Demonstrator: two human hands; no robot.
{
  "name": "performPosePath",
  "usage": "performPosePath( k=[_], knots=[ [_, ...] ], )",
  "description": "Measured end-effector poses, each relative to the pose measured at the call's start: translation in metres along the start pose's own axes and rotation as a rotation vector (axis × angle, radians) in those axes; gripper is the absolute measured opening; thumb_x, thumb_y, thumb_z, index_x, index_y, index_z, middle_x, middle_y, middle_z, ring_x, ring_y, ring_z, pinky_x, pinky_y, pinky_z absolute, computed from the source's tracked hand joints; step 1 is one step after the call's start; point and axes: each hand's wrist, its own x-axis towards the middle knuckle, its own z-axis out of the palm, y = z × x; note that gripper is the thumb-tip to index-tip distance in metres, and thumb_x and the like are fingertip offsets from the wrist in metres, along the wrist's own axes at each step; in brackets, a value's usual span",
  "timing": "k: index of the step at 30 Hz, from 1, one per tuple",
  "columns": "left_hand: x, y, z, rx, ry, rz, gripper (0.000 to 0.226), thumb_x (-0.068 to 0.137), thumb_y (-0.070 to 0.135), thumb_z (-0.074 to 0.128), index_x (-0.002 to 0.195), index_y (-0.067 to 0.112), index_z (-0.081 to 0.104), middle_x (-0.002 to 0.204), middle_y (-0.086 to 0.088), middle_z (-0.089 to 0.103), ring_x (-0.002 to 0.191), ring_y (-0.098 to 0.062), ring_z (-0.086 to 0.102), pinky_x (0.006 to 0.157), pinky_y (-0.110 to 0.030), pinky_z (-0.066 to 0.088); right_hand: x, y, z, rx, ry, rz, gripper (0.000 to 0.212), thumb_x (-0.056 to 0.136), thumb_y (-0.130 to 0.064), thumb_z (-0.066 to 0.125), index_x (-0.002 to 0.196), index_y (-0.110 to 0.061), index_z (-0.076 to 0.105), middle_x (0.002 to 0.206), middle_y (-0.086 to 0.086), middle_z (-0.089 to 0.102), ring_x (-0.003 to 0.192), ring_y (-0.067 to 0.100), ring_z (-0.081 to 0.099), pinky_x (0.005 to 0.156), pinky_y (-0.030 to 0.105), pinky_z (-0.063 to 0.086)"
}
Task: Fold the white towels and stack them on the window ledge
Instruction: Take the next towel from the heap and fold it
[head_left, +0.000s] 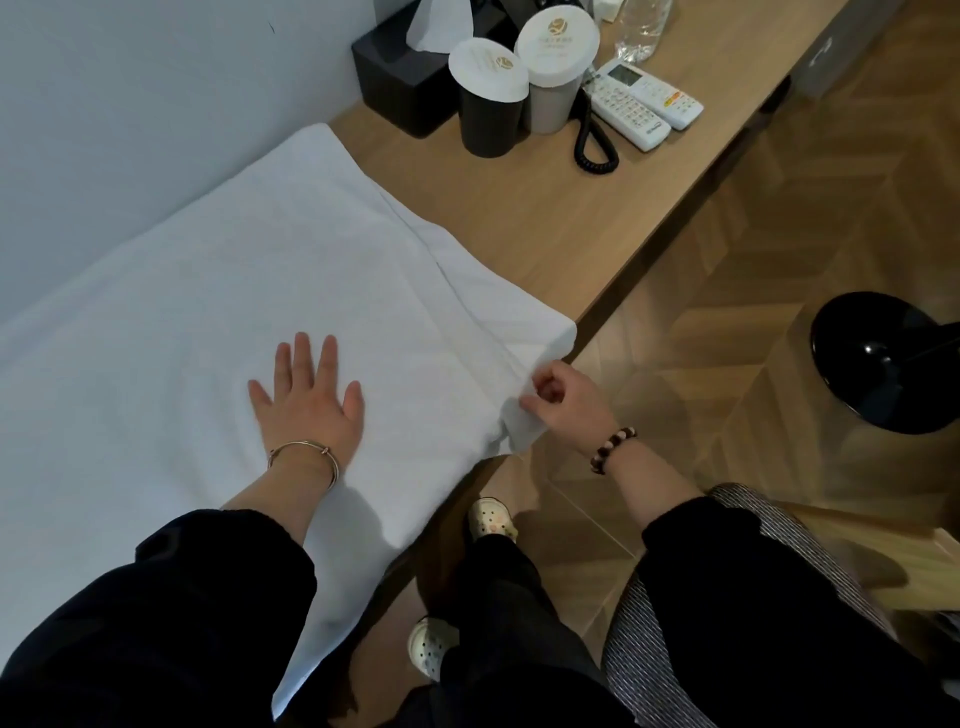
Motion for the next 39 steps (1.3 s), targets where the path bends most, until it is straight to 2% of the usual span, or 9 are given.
performPosePath(
  k=[7, 11, 14, 16, 20, 25, 30, 35, 39],
  knots=[
    [0.001, 0.0, 0.001, -0.006, 0.009, 0.005, 0.062, 0.096, 0.045, 0.018, 0.152, 0.028, -0.002, 0.16, -0.001, -0.005, 0.147, -0.021, -0.007, 0.116, -0.053, 0.005, 0.03, 0.028, -0.041, -0.054, 0.545, 0.337, 0.012, 0.096, -0.016, 0.052, 0.102, -0.009, 0.059, 0.105, 0.009, 0.061, 0.1, 0.026, 0.057, 0.079, 0.028, 0.042],
    [0.001, -0.001, 0.001, 0.013, 0.015, 0.006, 0.062, 0.095, 0.046, 0.017, 0.152, 0.028, -0.003, 0.16, -0.001, -0.006, 0.147, -0.021, -0.007, 0.115, -0.053, 0.007, 0.025, 0.001, -0.014, -0.262, 0.63, -0.017, 0.029, 0.097, -0.015, 0.045, 0.122, -0.005, 0.053, 0.123, 0.013, 0.054, 0.112, 0.026, 0.052, 0.096, 0.035, 0.044],
    [0.001, -0.001, 0.0, 0.0, 0.009, 0.01, 0.062, 0.095, 0.046, 0.016, 0.151, 0.029, -0.004, 0.16, -0.001, -0.007, 0.147, -0.021, -0.008, 0.116, -0.053, 0.006, 0.021, -0.011, 0.013, -0.694, 0.32, -0.444, 0.043, 0.096, -0.024, 0.034, 0.135, -0.009, 0.046, 0.14, 0.014, 0.045, 0.13, 0.03, 0.04, 0.108, 0.049, 0.031],
    [0.001, -0.001, 0.001, -0.005, 0.01, 0.014, 0.063, 0.095, 0.047, 0.016, 0.151, 0.029, -0.005, 0.16, -0.001, -0.007, 0.147, -0.021, -0.008, 0.116, -0.053, 0.005, 0.028, -0.006, 0.019, -0.843, 0.16, -0.352, 0.05, 0.099, -0.032, 0.027, 0.147, -0.017, 0.03, 0.155, 0.006, 0.025, 0.144, 0.023, 0.019, 0.115, 0.051, 0.014],
    [0.001, -0.002, 0.001, -0.02, 0.012, 0.021, 0.063, 0.095, 0.047, 0.017, 0.151, 0.029, -0.006, 0.16, 0.0, -0.009, 0.146, -0.021, -0.009, 0.116, -0.052, 0.004, 0.047, -0.02, 0.003, -0.739, 0.309, 0.204, 0.058, 0.101, -0.041, 0.017, 0.152, -0.012, 0.01, 0.16, 0.006, 0.007, 0.147, 0.022, 0.002, 0.118, 0.052, 0.008],
    [0.001, -0.002, 0.001, -0.036, 0.012, 0.03, 0.064, 0.095, 0.048, 0.018, 0.151, 0.03, -0.007, 0.16, 0.0, -0.01, 0.146, -0.021, -0.011, 0.116, -0.052, 0.003, 0.046, -0.05, 0.035, -0.954, 0.011, -0.388, 0.058, 0.101, -0.043, 0.021, 0.152, -0.027, 0.0, 0.16, 0.001, -0.006, 0.147, 0.019, -0.003, 0.116, 0.047, 0.002],
    [0.004, -0.004, -0.001, -0.03, -0.005, 0.044, 0.064, 0.095, 0.05, 0.015, 0.15, 0.03, -0.011, 0.159, 0.0, -0.013, 0.146, -0.021, -0.013, 0.116, -0.052, 0.002, 0.085, -0.061, 0.033, -0.876, 0.171, 0.052, 0.059, 0.101, -0.042, 0.017, 0.152, -0.021, -0.004, 0.16, 0.004, -0.009, 0.147, 0.021, -0.005, 0.117, 0.051, 0.003],
    [0.005, -0.006, -0.001, -0.055, -0.008, 0.048, 0.065, 0.095, 0.051, 0.02, 0.151, 0.029, -0.005, 0.16, 0.0, -0.008, 0.147, -0.022, -0.006, 0.116, -0.049, 0.003, 0.079, -0.087, 0.075, -1.028, -0.146, -0.674, 0.058, 0.097, -0.04, 0.019, 0.152, -0.025, 0.011, 0.16, 0.003, 0.002, 0.147, 0.021, 0.003, 0.116, 0.049, 0.004],
    [0.019, -0.032, -0.017, -0.067, 0.095, 0.202, 0.062, 0.087, 0.043, 0.021, 0.143, 0.022, 0.036, 0.149, -0.009, 0.035, 0.131, -0.031, 0.035, 0.1, -0.044, 0.027, 0.122, -0.098, 0.062, -0.988, -0.003, -0.26, 0.057, 0.101, -0.039, 0.021, 0.152, -0.024, 0.001, 0.16, -0.001, -0.007, 0.147, 0.017, -0.004, 0.117, 0.05, 0.0]
  ],
)
